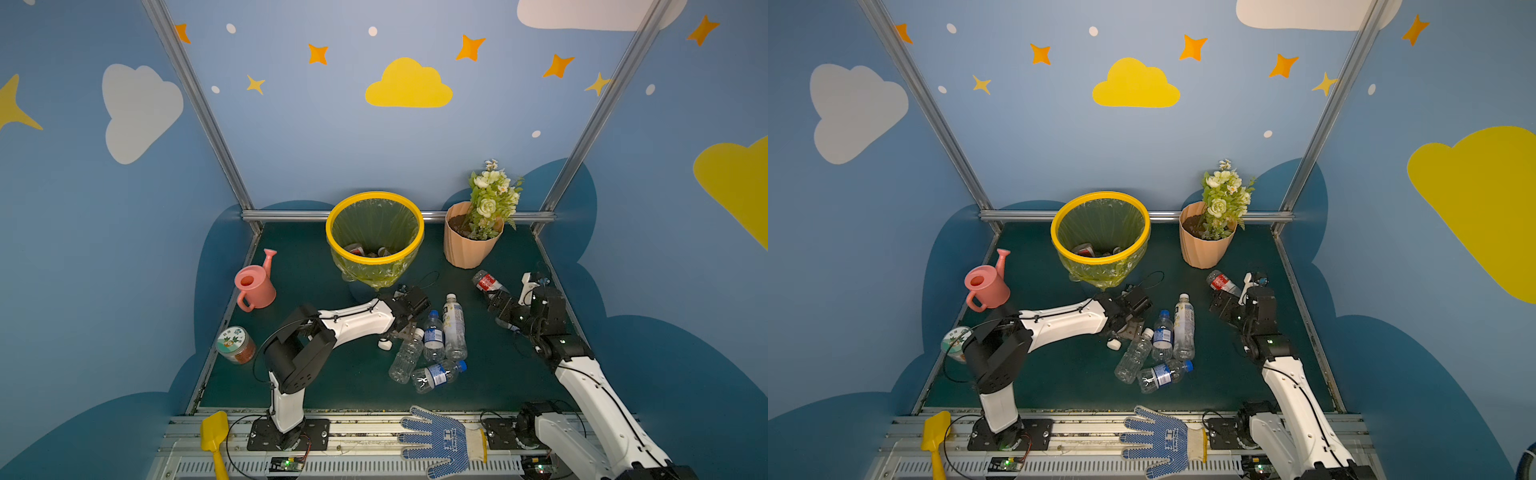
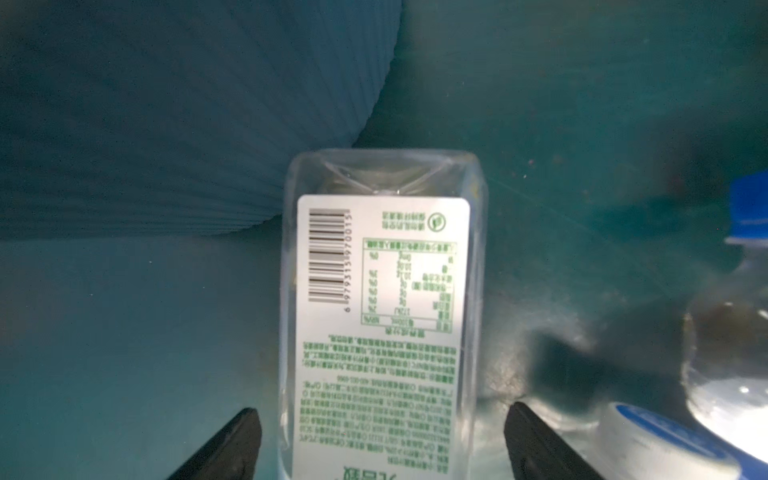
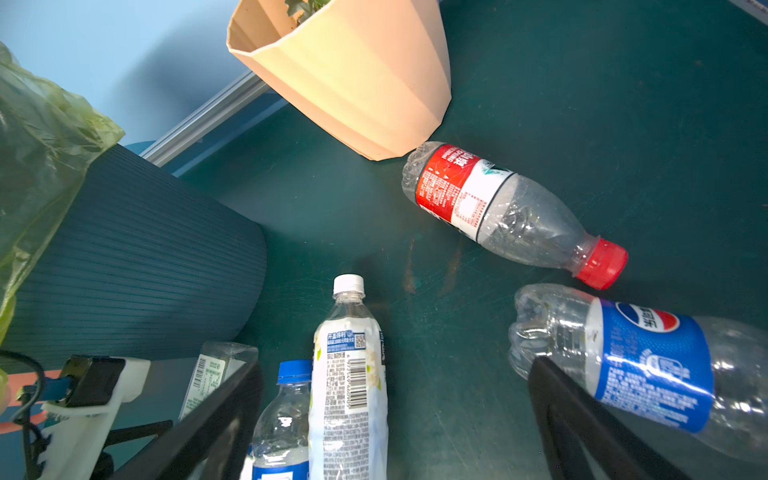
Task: Throw the plastic bottles in the bin
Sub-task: 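Lift the square bottle with the left gripper toward the bin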
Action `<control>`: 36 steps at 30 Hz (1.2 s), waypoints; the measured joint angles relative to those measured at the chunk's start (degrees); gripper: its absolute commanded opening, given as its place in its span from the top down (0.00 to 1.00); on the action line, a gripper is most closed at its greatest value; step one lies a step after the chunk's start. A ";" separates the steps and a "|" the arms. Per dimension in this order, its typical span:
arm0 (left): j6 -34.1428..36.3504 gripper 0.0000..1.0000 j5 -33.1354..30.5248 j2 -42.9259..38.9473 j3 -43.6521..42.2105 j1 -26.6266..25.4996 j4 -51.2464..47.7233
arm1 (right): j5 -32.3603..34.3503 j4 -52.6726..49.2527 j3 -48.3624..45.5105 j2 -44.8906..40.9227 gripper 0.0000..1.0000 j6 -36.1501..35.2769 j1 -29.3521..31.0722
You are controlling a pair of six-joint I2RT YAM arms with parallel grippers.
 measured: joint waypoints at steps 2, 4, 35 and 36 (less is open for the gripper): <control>0.13 0.14 0.07 0.09 -0.13 0.07 0.07 | -0.22 -0.07 -0.24 -0.11 0.03 0.15 -0.28; 0.17 0.16 0.20 0.09 -0.39 0.11 0.15 | -0.42 -0.17 -0.35 -0.20 0.03 0.35 -0.44; 1.25 0.49 2.99 -5.42 -8.57 0.87 7.04 | -1.44 -1.09 -1.03 -2.36 0.03 0.76 -1.86; 1.46 0.50 2.67 -6.32 -8.59 0.57 7.02 | -1.44 -1.09 -1.03 -2.43 0.03 0.76 -1.86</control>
